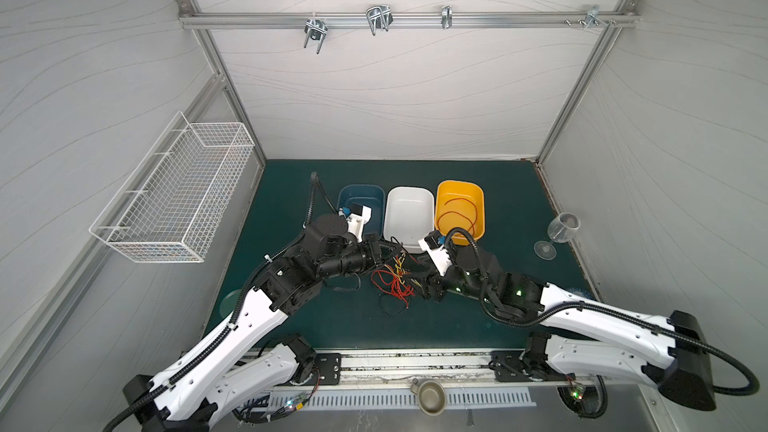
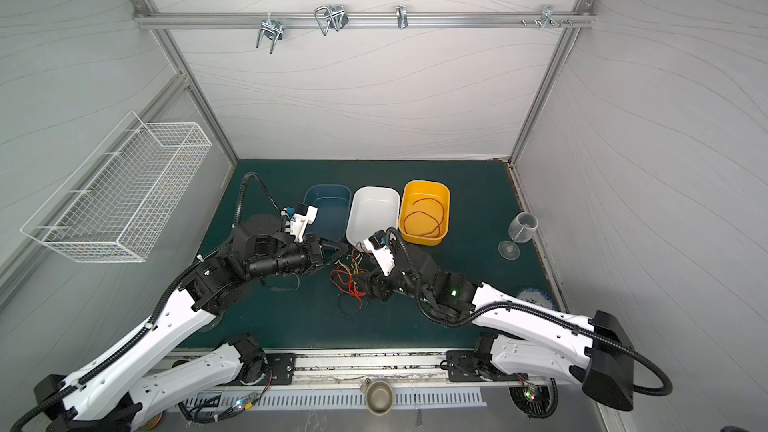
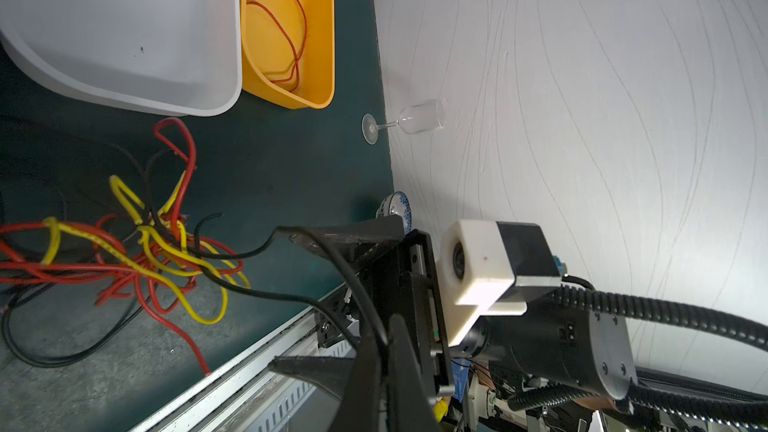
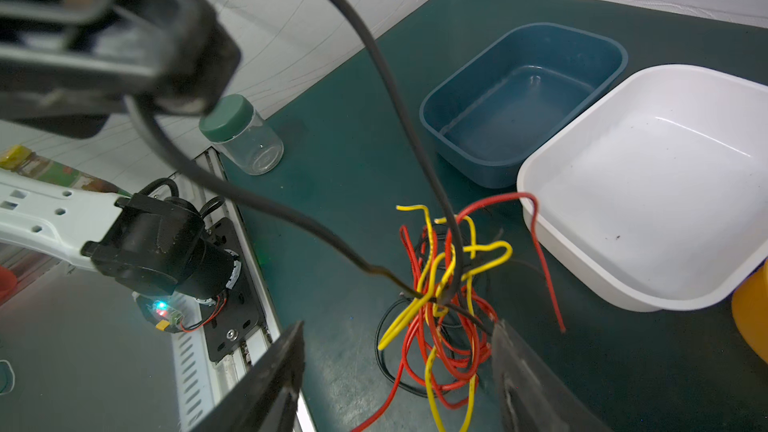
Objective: Untangle the cables
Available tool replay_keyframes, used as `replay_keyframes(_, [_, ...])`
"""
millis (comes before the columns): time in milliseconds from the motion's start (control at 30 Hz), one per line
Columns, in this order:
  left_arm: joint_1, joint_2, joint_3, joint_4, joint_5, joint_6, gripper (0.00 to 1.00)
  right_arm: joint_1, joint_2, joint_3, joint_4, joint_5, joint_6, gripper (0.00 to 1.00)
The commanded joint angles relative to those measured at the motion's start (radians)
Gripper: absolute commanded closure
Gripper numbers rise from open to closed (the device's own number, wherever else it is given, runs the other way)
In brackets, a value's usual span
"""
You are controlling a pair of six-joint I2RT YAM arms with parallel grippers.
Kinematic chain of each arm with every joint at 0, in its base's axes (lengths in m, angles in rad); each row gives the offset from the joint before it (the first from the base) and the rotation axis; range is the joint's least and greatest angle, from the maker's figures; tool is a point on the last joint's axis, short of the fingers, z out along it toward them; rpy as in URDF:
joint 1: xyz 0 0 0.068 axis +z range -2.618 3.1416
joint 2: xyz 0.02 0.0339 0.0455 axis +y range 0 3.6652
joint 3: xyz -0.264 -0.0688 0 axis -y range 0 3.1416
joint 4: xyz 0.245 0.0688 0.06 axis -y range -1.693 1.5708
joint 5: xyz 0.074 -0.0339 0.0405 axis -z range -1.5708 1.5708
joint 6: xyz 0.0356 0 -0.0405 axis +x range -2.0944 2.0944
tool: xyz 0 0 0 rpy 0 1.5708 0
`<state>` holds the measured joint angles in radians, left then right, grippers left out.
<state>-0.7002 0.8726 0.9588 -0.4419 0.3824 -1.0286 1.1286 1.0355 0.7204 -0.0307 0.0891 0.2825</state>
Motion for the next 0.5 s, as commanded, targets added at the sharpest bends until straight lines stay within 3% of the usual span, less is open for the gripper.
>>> replay_keyframes(0, [-0.004,-0.010,0.008,0.068,0.009,-0.009,1.00,0.012,0.033,-0.004,0.057,0.058,-0.027,0.32])
replay_keyframes(467, [-0.019,-0.032,0.076,0.105,-0.007,-0.043,1.00,0.014,0.168,-0.070,0.205,0.069,0.029,0.35])
